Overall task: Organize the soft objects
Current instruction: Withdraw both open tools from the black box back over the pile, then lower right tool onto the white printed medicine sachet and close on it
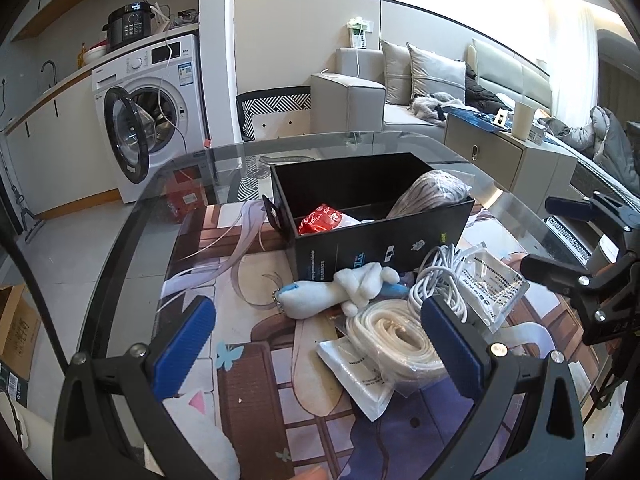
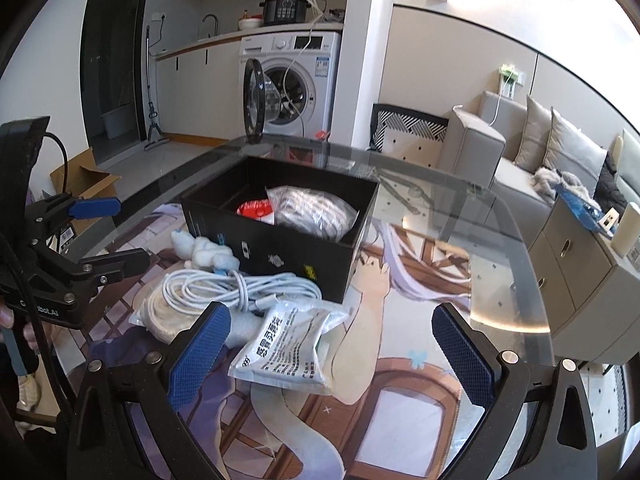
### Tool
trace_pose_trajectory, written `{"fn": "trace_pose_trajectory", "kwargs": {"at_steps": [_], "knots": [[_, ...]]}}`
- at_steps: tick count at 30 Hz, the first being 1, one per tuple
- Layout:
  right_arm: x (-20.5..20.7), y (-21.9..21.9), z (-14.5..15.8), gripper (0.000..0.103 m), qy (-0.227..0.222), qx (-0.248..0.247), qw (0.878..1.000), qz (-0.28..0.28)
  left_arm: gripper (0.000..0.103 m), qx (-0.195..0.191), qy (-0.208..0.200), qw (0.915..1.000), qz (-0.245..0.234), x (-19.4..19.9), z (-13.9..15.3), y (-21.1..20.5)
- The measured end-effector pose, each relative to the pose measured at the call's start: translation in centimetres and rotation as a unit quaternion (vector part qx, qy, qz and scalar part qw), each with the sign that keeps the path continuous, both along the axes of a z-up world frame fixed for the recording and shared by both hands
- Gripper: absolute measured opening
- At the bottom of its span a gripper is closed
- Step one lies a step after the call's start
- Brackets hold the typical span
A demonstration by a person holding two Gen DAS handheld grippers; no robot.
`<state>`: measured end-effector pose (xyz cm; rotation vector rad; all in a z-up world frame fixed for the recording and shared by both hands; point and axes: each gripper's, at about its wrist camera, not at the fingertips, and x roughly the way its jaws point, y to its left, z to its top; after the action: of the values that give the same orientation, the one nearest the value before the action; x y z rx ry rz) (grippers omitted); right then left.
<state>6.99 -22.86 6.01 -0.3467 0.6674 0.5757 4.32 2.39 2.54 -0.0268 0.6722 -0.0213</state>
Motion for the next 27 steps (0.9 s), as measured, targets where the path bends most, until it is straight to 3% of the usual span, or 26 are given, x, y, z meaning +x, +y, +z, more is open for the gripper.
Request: {"fn": "trace_pose_trajectory", "kwargs": {"at_steps": [11,27], "knots": [[1.2,0.8,-3.0,0.102,0.05,-0.021,0.999,0.0,0.103,-0.007,0.019,0.9996,-0.021,0.1,-0.6,-0.7],[3.2,1.5,-5.0,0.102,0.1,-0.026,0.995,-0.014,0.103,-0.01,0.035,0.999,-0.026,0.6,-1.1,-0.7]]}}
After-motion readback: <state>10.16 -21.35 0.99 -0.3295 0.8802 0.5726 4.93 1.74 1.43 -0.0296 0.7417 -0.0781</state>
